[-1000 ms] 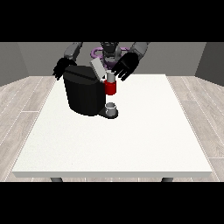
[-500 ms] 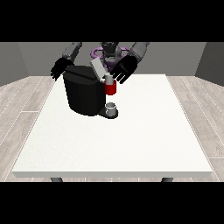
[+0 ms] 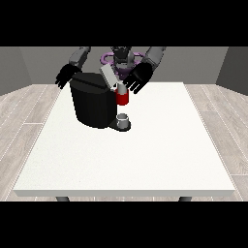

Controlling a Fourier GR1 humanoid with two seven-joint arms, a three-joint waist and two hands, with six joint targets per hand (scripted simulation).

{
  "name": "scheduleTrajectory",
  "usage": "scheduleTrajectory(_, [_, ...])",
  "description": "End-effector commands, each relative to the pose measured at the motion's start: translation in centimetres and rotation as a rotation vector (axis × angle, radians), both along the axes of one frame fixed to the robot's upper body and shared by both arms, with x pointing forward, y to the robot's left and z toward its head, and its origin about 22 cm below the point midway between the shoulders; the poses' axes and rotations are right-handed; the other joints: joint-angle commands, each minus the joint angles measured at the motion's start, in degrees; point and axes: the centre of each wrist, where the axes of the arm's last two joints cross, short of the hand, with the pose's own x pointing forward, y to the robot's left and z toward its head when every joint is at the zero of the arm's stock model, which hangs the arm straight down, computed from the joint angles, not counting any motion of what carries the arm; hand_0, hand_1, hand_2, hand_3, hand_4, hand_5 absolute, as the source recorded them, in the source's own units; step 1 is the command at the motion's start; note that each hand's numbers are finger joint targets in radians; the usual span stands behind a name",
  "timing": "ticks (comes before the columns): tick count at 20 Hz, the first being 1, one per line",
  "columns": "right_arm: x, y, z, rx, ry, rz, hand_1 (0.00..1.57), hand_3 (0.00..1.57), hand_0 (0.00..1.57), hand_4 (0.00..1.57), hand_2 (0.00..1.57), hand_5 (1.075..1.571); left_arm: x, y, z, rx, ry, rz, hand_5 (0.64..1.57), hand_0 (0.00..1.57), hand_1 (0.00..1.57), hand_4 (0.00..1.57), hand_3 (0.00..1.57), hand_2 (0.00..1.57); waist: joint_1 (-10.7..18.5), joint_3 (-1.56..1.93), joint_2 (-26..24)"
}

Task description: Insert the coffee pod into the coffee machine and close the lid

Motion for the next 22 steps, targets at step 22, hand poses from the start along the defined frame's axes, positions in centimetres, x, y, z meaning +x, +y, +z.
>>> scheduleTrajectory(22, [0.0,1.1,-0.6,0.013,-0.018,-0.043,0.0,0.0,0.0,0.44,0.0,1.571,0.1,-0.6,-0.5,0.057,-0.006,-0.008,1.571,1.07,1.07,0.36,0.97,1.12,0.64,-0.04,1.52])
